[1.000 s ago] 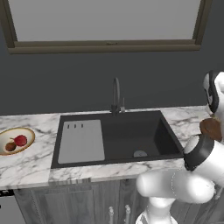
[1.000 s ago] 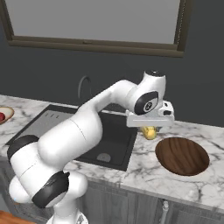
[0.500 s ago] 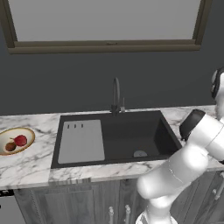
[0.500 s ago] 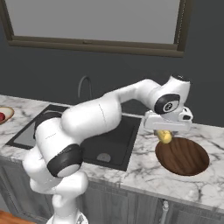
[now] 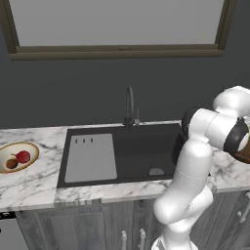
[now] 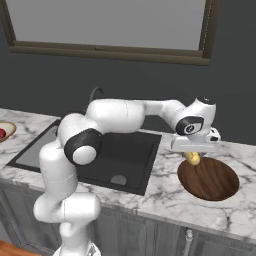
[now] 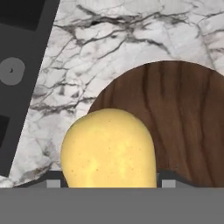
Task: Pick the pears from the cabinet and place them in one bowl. Pick the potato from the sink and place it in the other bowl.
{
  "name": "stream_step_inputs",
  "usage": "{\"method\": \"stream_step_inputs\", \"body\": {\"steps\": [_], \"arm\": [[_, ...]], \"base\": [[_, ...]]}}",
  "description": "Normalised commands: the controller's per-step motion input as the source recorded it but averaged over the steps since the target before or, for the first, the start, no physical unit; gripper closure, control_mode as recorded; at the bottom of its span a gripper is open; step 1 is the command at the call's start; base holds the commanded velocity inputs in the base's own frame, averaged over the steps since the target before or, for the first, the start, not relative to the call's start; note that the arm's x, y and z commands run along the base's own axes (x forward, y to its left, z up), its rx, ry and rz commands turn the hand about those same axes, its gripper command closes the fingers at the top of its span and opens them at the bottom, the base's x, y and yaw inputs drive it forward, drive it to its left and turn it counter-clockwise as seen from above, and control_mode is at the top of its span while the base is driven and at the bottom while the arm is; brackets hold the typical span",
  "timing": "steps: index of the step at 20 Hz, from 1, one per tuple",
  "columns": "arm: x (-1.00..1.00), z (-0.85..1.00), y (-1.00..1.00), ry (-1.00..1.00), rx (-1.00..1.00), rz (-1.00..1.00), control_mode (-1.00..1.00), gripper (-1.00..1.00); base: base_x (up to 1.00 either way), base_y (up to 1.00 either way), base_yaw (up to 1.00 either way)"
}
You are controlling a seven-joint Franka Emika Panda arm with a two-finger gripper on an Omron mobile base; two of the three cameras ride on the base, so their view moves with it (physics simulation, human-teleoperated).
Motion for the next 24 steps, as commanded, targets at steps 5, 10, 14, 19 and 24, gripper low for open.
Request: {"method": "stream_step_inputs", "body": {"steps": [5,10,14,19,24], "arm": [[0.17,-0.10,-0.56,0.07,0.01,0.01,-1.00,1.00],[0.02,-0.03,-0.35,0.01,0.01,0.02,-1.00,1.00],[0.18,-0.30,-0.02,-0.01,0.00,0.02,-1.00,1.00],[0.21,-0.62,0.00,-0.01,0.01,0.00,-1.00,1.00],[0.17,-0.69,0.00,-0.01,0.00,0.00,-1.00,1.00]], "base": [[0.00,0.00,0.00],[0.00,0.00,0.00],[0.00,0.00,0.00],[0.00,0.00,0.00],[0.00,0.00,0.00]]}}
